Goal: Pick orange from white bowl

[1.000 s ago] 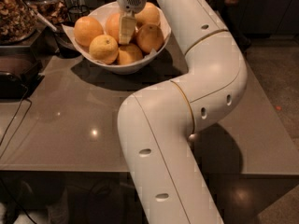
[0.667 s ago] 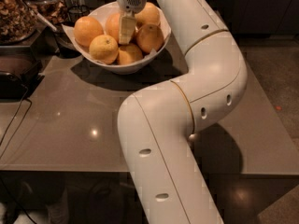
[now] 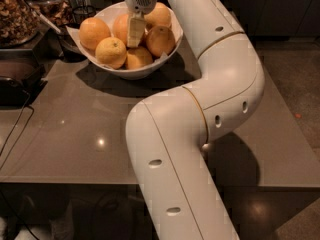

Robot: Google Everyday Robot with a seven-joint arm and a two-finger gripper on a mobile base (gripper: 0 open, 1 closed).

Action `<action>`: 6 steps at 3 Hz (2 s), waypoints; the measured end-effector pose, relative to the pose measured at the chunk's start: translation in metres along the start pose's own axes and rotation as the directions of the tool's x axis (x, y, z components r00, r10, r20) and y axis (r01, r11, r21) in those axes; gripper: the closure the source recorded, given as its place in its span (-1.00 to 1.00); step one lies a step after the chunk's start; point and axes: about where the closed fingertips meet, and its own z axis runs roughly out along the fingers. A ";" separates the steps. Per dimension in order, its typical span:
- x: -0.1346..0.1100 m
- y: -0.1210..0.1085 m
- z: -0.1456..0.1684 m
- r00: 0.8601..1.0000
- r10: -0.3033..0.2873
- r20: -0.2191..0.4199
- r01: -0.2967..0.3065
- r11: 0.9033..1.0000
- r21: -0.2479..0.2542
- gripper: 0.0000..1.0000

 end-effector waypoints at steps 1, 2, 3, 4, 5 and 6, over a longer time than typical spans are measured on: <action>0.000 0.000 0.000 1.000 0.000 0.000 0.000 1.000 0.000 -0.31; 0.000 0.000 0.000 1.000 0.000 0.000 0.000 1.000 0.000 -0.78; 0.000 0.000 0.000 1.000 0.000 0.000 0.000 1.000 0.001 -1.00; 0.000 0.000 0.000 1.000 0.000 0.000 0.000 1.000 0.001 -1.00; 0.000 0.000 0.000 1.000 0.000 0.000 0.000 1.000 0.001 -0.62; 0.000 0.000 0.000 1.000 0.000 0.000 0.000 1.000 0.001 -0.15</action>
Offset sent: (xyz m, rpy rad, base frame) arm 0.0000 0.0000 0.0056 0.0000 0.0000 0.0000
